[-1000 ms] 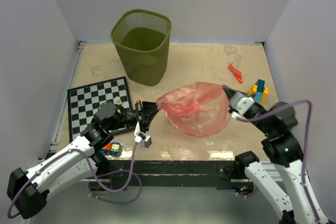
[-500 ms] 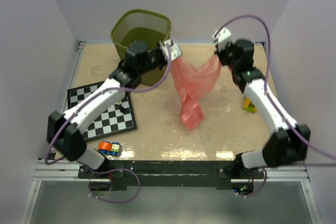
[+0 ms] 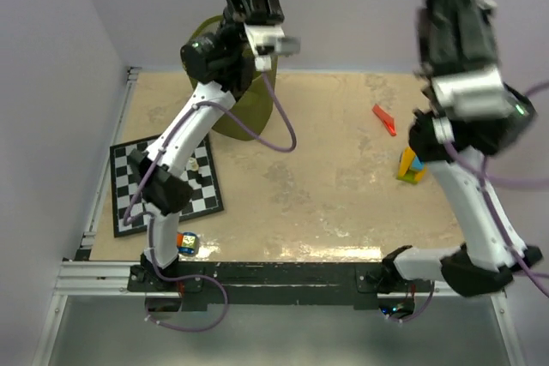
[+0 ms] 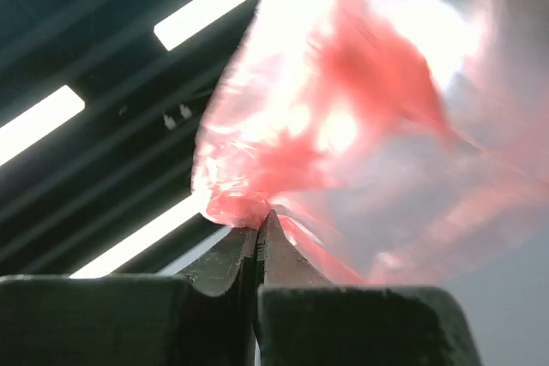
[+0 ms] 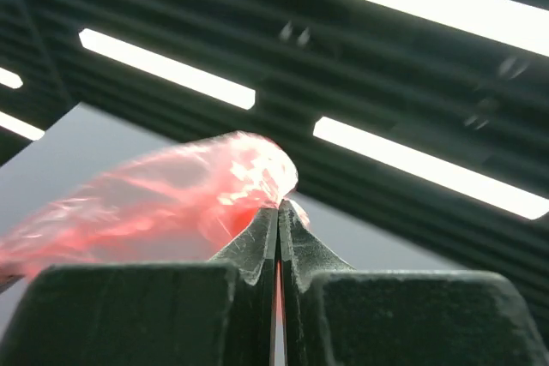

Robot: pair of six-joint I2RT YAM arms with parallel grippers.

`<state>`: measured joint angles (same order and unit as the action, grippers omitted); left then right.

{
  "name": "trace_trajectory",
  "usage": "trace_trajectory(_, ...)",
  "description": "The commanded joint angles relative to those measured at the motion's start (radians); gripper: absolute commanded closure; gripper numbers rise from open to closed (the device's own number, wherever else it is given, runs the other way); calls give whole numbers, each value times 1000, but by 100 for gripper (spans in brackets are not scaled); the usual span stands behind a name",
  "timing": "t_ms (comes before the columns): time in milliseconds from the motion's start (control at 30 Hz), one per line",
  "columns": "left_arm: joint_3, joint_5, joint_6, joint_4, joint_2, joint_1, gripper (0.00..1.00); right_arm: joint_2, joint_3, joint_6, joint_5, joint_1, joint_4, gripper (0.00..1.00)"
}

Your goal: Put the trash bags into the trash bin

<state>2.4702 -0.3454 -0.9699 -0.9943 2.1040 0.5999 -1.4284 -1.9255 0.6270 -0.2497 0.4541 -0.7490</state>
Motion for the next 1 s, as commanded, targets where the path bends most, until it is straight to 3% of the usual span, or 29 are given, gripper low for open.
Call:
trace_trajectory(0, -522, -184, -269, -351, -232, 63, 100, 129, 438, 316, -37, 29, -222, 100)
trace_trajectory(100, -1084, -124, -280, -537, -366, 66, 100, 212, 876, 411, 107, 21, -140, 100)
trace_trajectory(133, -1314, -124, -347, -575, -401, 66, 100, 250, 1001, 437, 122, 18, -2, 100)
trace_trajectory(167, -1532, -176, -450, -614, -451, 64, 100, 291, 1063, 460, 124, 21, 277, 100)
trace_trajectory(200, -1879, -311, -475, -736, -510, 46, 100, 362, 1045, 520, -2, 23, 643, 100)
trace_trajectory(233, -2083, -591, -363, -892, -597, -30, 100, 411, 998, 628, -161, 23, 1067, 100)
trace_trajectory(267, -2246, -780, -251, -902, -722, -73, 100, 481, 978, 599, -248, 27, 1267, 100)
trace_trajectory(333, -2381, -706, 74, -786, -1029, -65, 100, 636, 921, 443, -370, 38, 1420, 100)
trace_trajectory(367, -2378, -686, 16, -495, -1178, -58, 100, 720, 904, 394, -382, 38, 1424, 100)
trace_trajectory(433, -2234, -652, -352, 328, -1452, -29, 100, 859, 918, 193, -306, 38, 1252, 100)
trace_trajectory(467, -2135, -618, -396, 614, -1484, -16, 100, 899, 943, 130, -248, 37, 1167, 100)
trace_trajectory(500, -2090, -586, -347, 722, -1487, -9, 100, 911, 953, 91, -200, 37, 1072, 100)
trace_trajectory(600, -2024, -433, -35, 763, -1478, 3, 100, 792, 909, -59, -27, 37, 1004, 100)
trace_trajectory(700, -1958, -172, 230, 717, -1416, 6, 100, 622, 850, -165, 159, 35, 982, 100)
trace_trajectory(833, -1652, 161, 573, 895, -1207, 6, 100, 510, 827, -260, 266, 31, 887, 100)
trace_trajectory(900, -1512, 233, 699, 1081, -1100, -6, 100, 453, 806, -314, 325, 28, 879, 100)
trace_trajectory(967, -1400, 185, 773, 1157, -1014, -43, 100, 372, 777, -377, 358, 21, 899, 100)
